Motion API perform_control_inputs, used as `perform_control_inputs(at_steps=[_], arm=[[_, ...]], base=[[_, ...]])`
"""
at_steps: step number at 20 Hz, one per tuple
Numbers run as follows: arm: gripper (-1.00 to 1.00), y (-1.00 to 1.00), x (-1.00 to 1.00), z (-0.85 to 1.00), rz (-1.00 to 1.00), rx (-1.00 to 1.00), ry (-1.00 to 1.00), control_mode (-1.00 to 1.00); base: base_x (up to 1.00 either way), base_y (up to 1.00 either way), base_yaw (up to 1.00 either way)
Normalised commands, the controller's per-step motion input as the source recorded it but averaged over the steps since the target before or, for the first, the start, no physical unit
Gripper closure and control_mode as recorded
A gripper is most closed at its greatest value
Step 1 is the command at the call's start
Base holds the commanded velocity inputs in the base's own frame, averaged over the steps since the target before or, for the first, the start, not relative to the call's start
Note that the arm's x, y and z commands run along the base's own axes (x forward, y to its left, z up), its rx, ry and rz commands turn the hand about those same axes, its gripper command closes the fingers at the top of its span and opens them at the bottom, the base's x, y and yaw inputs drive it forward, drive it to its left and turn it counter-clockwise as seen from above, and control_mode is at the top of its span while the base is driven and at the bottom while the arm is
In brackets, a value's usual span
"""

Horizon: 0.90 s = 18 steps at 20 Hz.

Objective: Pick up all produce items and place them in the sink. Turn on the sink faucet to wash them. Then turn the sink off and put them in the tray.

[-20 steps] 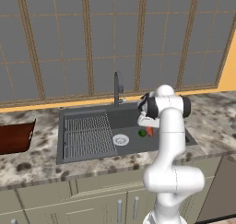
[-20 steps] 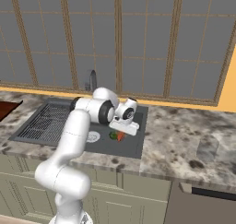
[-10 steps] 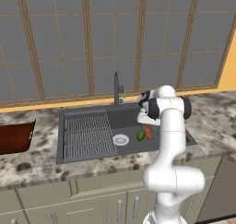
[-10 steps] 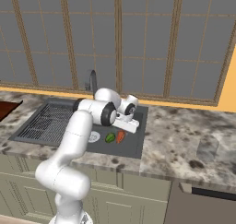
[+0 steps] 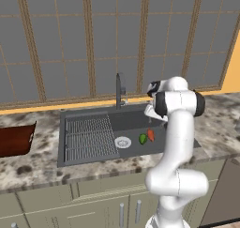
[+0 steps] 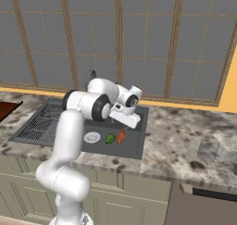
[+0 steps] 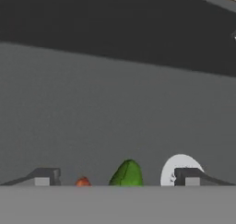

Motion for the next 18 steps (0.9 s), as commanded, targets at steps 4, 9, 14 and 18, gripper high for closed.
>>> perform_control_inputs(at_steps=[4, 9, 14, 18], arm=[[-1.0, 0.45, -0.54, 0.87, -0.1, 0.17, -0.02, -1.0], [-1.0, 0.08, -0.67, 0.29, -0.11, 0.11, -0.02, -1.0], [-1.0, 0.15, -0.04, 0.67, -0.09, 0.17, -0.01, -1.0], [-1.0, 0.0, 0.0, 0.46, -0.03, 0.37, 0.0, -1.0]], base=[[0.0, 0.0, 0.0], [0.0, 0.0, 0.0], [0.0, 0.0, 0.0], [0.0, 0.0, 0.0]])
